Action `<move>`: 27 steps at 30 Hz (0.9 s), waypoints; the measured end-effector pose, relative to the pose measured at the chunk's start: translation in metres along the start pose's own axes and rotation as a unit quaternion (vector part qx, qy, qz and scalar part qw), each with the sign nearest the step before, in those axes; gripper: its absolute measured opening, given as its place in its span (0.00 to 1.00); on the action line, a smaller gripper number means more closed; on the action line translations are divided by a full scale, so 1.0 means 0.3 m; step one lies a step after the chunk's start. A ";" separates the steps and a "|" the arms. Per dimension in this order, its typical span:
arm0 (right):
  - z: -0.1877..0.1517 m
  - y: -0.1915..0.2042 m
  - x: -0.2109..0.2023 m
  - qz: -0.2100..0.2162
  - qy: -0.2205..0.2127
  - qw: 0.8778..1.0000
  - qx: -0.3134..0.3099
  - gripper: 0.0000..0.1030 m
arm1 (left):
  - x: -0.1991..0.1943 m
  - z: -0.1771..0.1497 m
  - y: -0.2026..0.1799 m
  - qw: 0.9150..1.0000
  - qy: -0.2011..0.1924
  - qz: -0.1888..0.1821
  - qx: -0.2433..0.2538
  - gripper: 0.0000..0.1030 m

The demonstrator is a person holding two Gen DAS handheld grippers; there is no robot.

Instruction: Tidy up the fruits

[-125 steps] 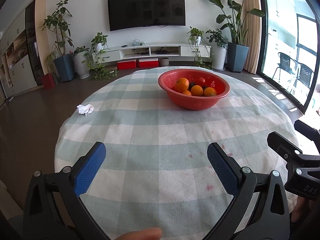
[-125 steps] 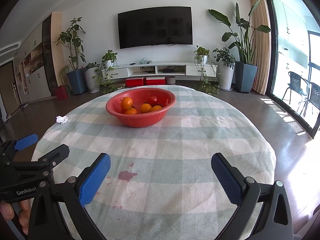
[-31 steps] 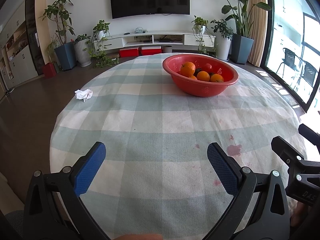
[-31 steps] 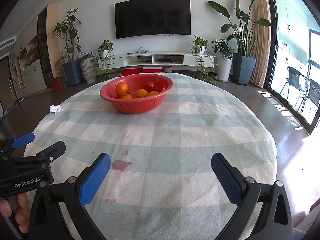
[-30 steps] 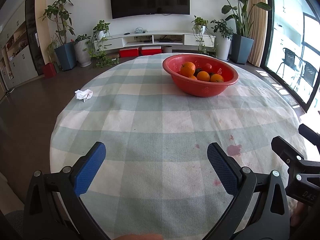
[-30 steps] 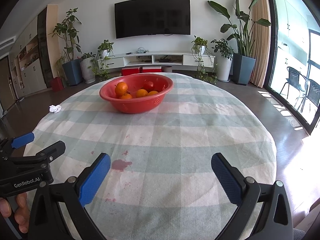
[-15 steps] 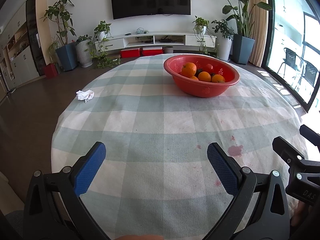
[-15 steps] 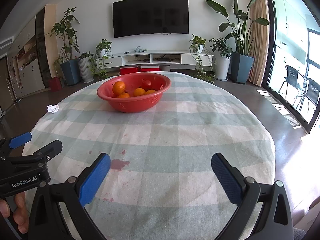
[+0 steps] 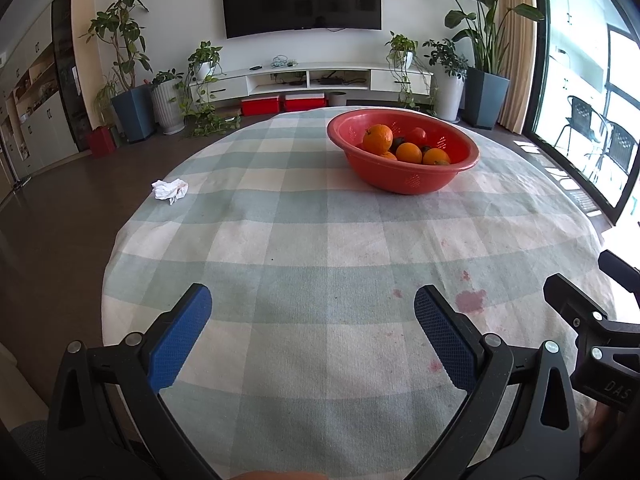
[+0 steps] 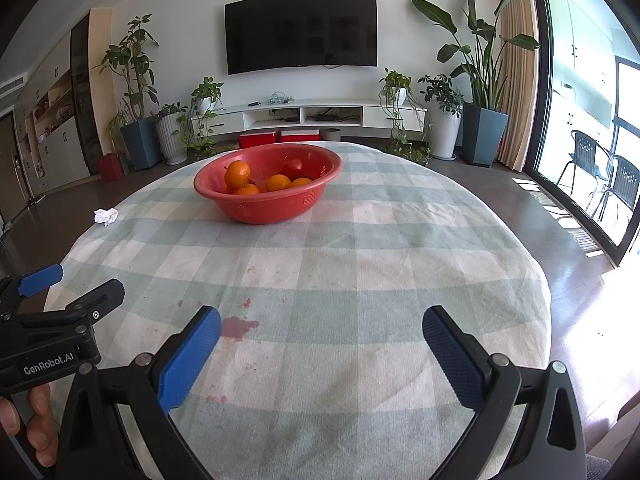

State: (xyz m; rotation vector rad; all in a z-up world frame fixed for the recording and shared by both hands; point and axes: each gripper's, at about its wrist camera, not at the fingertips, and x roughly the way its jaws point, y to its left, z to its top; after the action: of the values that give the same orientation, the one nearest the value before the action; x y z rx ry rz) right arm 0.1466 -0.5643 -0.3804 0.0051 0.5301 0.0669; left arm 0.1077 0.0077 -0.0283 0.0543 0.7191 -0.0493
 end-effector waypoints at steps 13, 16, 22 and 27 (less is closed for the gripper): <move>-0.002 -0.013 -0.001 -0.001 0.002 1.000 0.000 1.00 | 0.001 0.001 0.001 1.000 0.001 -0.001 -0.001 1.00; -0.002 -0.011 0.000 -0.001 0.004 1.000 0.000 1.00 | 0.001 -0.002 0.000 1.000 0.002 0.001 -0.001 1.00; -0.007 -0.019 -0.005 -0.001 0.005 1.000 -0.001 1.00 | 0.003 -0.007 -0.002 1.000 0.003 0.002 -0.001 1.00; -0.008 -0.023 -0.008 -0.001 0.005 1.000 -0.002 1.00 | 0.004 -0.005 0.000 1.000 0.003 0.001 -0.001 1.00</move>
State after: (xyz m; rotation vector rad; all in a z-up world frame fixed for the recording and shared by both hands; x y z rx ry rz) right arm 0.1436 -0.5713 -0.3814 0.0005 0.5392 0.0662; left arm 0.1075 0.0077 -0.0304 0.0532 0.7256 -0.0460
